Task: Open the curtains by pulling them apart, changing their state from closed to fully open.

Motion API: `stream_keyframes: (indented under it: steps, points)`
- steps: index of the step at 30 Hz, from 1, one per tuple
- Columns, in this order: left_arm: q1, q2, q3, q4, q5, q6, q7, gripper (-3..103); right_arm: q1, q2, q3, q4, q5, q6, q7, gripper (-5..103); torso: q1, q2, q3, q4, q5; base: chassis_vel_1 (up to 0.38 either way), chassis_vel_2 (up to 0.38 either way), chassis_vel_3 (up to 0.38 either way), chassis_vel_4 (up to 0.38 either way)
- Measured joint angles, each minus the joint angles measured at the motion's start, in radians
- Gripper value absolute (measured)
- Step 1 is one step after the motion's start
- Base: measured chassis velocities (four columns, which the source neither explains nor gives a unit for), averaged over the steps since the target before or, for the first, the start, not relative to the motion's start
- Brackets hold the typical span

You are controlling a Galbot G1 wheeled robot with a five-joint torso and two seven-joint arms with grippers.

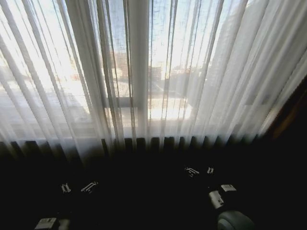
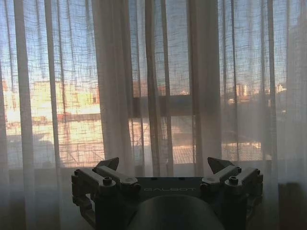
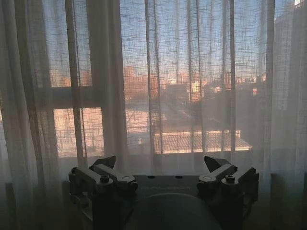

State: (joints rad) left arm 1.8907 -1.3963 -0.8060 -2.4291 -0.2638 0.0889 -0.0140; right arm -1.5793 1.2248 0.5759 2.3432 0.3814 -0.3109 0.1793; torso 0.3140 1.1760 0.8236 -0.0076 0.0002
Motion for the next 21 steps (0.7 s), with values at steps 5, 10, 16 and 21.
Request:
stream_keyframes:
  steps: [5, 10, 16, 21]
  points:
    - [0.007, -0.003, 0.003, -0.005, 0.000, -0.001, 0.001, 100, 0.002, -0.001, 0.001, -0.010, -0.021, 0.020, -0.008, 100, 0.000, 0.000, 0.000, 0.0000, 0.0000, 0.000, 0.000, 0.000, 0.000]
    - [0.014, -0.011, 0.005, -0.007, 0.003, -0.012, 0.002, 100, 0.003, 0.000, 0.002, -0.017, -0.031, 0.033, -0.019, 100, 0.000, 0.000, 0.000, 0.0000, 0.0000, 0.000, 0.000, 0.000, 0.000]
    - [0.023, -0.016, 0.007, -0.007, 0.021, -0.039, 0.015, 100, 0.005, 0.000, 0.002, -0.027, -0.041, 0.059, -0.027, 100, 0.000, 0.000, 0.000, 0.0000, 0.0000, 0.000, 0.000, 0.000, 0.000]
    - [0.034, -0.023, 0.013, -0.009, 0.024, -0.048, 0.026, 100, 0.005, 0.002, 0.001, -0.028, -0.042, 0.066, -0.028, 100, 0.000, 0.000, 0.000, 0.0000, 0.0001, -0.006, 0.012, 0.005, -0.009]
